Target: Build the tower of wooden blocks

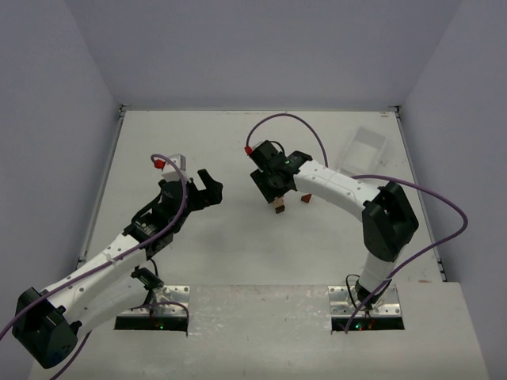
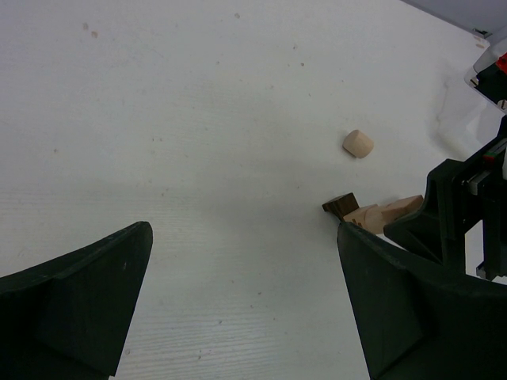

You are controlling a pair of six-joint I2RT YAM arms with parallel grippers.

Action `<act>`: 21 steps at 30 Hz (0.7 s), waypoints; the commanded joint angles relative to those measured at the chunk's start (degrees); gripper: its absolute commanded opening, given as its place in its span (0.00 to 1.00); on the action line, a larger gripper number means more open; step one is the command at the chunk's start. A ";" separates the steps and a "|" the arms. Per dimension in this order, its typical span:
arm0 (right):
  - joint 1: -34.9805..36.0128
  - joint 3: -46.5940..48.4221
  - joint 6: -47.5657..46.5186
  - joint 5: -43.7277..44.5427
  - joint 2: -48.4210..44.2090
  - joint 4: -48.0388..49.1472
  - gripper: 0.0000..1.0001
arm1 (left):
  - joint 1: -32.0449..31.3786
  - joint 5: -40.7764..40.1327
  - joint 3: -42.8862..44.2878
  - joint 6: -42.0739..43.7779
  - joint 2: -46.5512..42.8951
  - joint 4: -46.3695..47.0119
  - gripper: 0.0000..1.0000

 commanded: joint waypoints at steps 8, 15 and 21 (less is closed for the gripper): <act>-0.11 -1.02 0.58 2.96 -3.51 0.75 0.61 | 0.61 0.22 0.20 -0.12 -0.35 1.58 1.00; -0.11 -1.32 0.57 3.07 -3.85 0.75 0.61 | 0.61 0.45 0.03 -0.03 -0.53 1.83 1.00; -0.19 -1.50 0.50 2.99 -4.21 0.58 0.61 | 0.61 0.79 0.02 0.06 -0.44 1.84 1.00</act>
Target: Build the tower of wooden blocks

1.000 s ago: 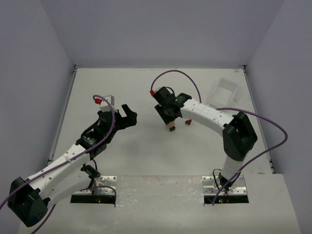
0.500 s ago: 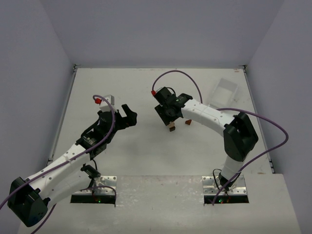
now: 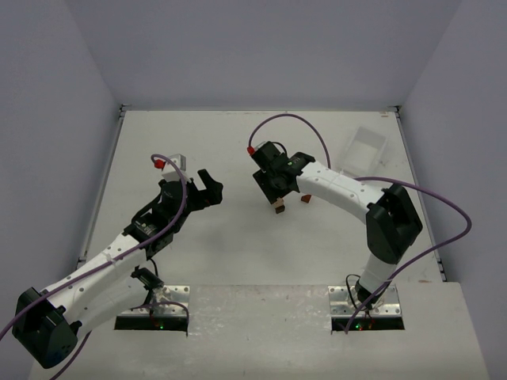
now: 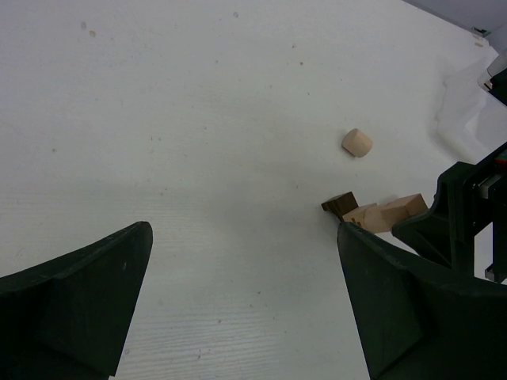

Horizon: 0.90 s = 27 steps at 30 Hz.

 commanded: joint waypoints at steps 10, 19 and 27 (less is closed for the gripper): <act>-0.12 -0.07 0.37 1.81 -2.56 0.31 0.62 | 0.69 0.82 0.03 0.14 -0.53 2.02 1.00; -0.12 0.10 0.46 2.58 -2.67 -0.38 0.62 | 0.61 0.58 0.01 -0.03 -0.53 1.93 1.00; -0.17 0.25 0.34 1.08 -2.80 -0.23 0.62 | 0.61 0.65 -0.12 -0.03 -0.70 1.93 1.00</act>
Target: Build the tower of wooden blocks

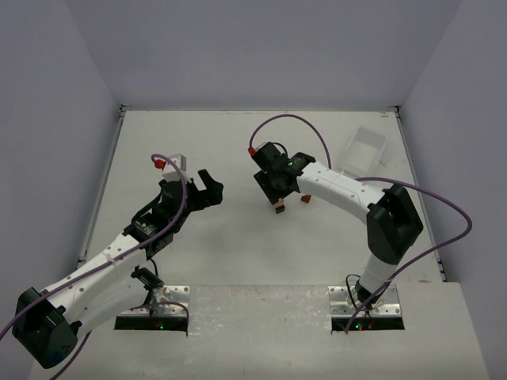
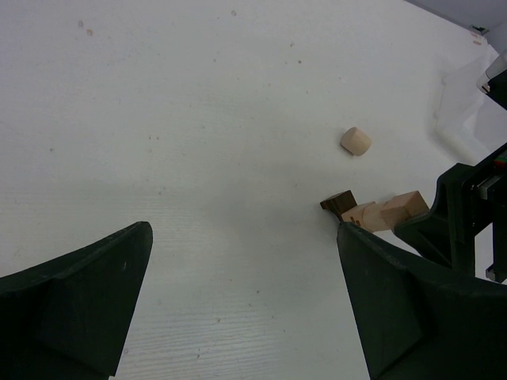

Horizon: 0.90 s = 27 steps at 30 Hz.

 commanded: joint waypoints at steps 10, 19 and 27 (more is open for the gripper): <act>-0.11 1.79 0.90 -1.64 -1.39 2.14 0.62 | 0.61 0.39 0.01 -0.03 -0.47 2.03 1.00; -0.11 3.58 0.48 -0.06 0.43 2.86 0.63 | 0.61 0.51 -0.09 0.15 -0.74 2.35 1.00; -0.11 3.56 0.66 1.65 0.96 2.77 0.64 | 0.61 0.48 -0.04 0.15 -0.78 2.26 1.00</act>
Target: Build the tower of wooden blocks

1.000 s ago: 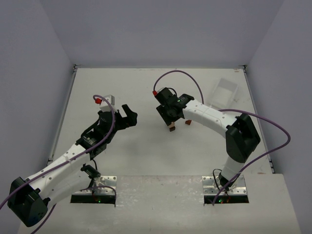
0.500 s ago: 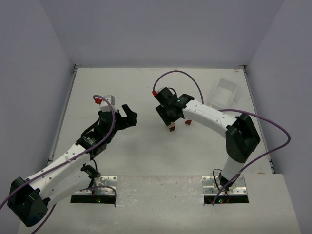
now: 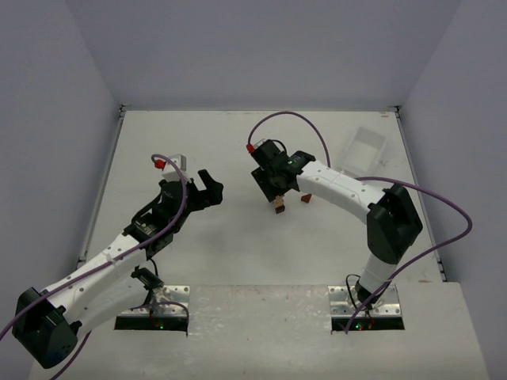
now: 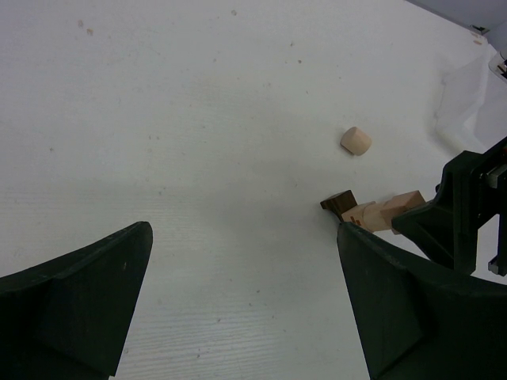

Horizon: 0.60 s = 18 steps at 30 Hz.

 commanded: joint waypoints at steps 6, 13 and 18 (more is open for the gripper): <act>-0.11 2.54 0.67 3.29 1.07 1.58 0.64 | 0.61 0.59 -0.08 0.15 -0.86 2.29 1.00; -0.11 2.93 0.56 2.93 1.80 1.87 0.64 | 0.61 0.80 -0.35 0.24 -1.22 2.43 1.00; -0.11 2.84 0.62 3.17 1.51 2.02 0.64 | 0.61 0.80 -0.30 0.24 -1.26 2.50 1.00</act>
